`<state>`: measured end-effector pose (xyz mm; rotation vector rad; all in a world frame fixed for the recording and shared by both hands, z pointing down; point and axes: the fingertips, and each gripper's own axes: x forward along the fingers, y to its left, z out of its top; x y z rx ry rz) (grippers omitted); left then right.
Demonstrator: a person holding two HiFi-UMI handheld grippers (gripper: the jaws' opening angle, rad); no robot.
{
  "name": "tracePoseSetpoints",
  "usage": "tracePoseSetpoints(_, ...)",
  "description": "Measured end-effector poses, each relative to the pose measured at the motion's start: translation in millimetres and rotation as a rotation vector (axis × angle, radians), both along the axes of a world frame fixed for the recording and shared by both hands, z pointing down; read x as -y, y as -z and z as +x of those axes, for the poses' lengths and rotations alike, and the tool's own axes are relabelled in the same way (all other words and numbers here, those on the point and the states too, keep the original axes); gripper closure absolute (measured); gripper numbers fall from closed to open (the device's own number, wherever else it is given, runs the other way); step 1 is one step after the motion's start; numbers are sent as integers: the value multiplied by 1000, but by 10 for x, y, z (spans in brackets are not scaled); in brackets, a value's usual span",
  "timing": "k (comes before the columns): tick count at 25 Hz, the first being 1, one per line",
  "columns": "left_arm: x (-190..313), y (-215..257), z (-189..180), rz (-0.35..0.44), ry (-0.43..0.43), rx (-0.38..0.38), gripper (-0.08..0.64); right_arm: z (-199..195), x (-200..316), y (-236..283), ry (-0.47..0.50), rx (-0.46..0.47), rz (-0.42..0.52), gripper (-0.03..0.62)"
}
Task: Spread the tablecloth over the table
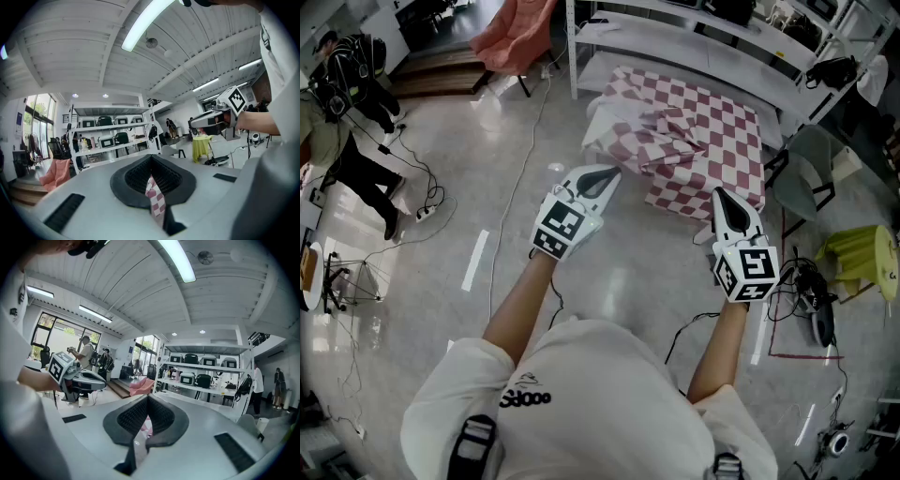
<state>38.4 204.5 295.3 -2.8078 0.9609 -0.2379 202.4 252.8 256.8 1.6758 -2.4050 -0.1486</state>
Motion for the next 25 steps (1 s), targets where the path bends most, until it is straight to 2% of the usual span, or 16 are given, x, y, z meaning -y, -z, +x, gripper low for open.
tracePoseSetpoints(5, -88, -69, 52, -18, 1, 16, 532, 48, -82, -49, 1, -1, -13, 578)
tracePoseSetpoints(12, -150, -139, 300, -26, 14, 31, 532, 338, -119, -60, -2, 52, -17, 578)
tracePoseSetpoints(19, -240, -217, 574, -32, 51, 39, 532, 602, -162, -126, 76, 109, -20, 578)
tracePoseSetpoints(25, -229, -256, 764, -50, 70, 43, 532, 783, -97, -198, 108, 75, -52, 578)
